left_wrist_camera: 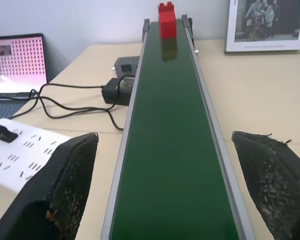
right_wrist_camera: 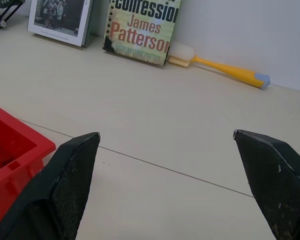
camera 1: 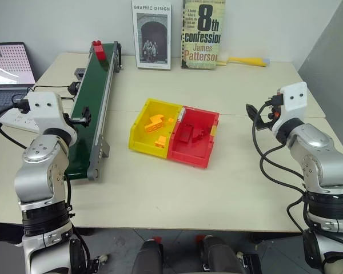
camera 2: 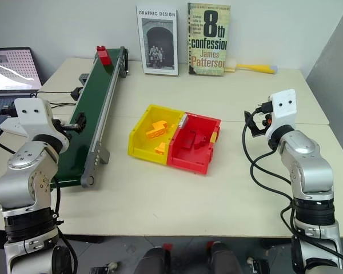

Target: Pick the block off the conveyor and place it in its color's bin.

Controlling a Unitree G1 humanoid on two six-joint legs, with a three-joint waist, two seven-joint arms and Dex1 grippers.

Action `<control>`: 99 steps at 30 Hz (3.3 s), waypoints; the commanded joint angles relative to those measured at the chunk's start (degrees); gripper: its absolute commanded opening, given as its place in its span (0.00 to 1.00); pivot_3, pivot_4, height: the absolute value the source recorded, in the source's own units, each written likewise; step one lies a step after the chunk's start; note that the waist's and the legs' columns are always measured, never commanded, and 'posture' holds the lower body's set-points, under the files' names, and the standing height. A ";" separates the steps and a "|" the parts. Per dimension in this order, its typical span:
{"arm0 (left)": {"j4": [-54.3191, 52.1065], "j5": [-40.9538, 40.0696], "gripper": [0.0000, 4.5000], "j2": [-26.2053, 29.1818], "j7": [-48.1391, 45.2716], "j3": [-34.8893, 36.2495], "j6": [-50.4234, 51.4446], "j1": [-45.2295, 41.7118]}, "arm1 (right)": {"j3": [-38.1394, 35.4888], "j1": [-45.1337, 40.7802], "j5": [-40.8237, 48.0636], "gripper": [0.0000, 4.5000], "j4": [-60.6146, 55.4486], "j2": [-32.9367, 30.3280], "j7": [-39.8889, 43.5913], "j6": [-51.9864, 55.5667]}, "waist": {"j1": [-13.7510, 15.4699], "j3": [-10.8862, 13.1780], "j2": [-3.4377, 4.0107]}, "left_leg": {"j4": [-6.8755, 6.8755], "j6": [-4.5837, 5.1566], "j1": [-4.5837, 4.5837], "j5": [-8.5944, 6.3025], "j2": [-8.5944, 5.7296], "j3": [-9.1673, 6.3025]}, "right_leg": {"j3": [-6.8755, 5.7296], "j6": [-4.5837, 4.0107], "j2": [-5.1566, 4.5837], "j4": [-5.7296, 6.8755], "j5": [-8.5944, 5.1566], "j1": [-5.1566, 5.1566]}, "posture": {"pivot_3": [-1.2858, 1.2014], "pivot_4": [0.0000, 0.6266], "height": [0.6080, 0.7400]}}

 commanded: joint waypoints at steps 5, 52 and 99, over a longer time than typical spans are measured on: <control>-3.60 -0.40 1.00 -0.28 1.39 1.81 -0.77 -0.09 | -0.78 -2.32 -0.45 1.00 -1.00 -0.79 0.94 -0.99 | -0.01 0.00 0.00 | -0.01 0.00 0.00 0.00 0.00 0.01 | 0.00 0.00 0.00 0.00 0.00 0.00 | 0.52 0.24 1.00; 7.57 0.22 1.00 -2.67 2.11 -1.16 -4.91 -6.49 | 4.62 -14.34 25.30 1.00 -4.84 -10.37 38.35 9.34 | 0.02 -0.01 -0.02 | 0.01 0.01 -0.02 -0.01 -0.02 -0.14 | -0.16 -0.01 -0.04 -0.03 0.00 0.03 | 0.52 0.24 1.00; 21.16 -3.13 0.34 -4.87 -49.88 -39.70 -14.08 -29.26 | -5.93 4.62 29.66 1.00 -34.34 -18.23 17.92 27.33 | -0.15 0.00 0.04 | 0.02 0.02 0.05 -0.01 -0.12 -0.08 | -0.01 0.01 0.05 -0.04 -0.01 0.08 | 0.52 0.24 1.00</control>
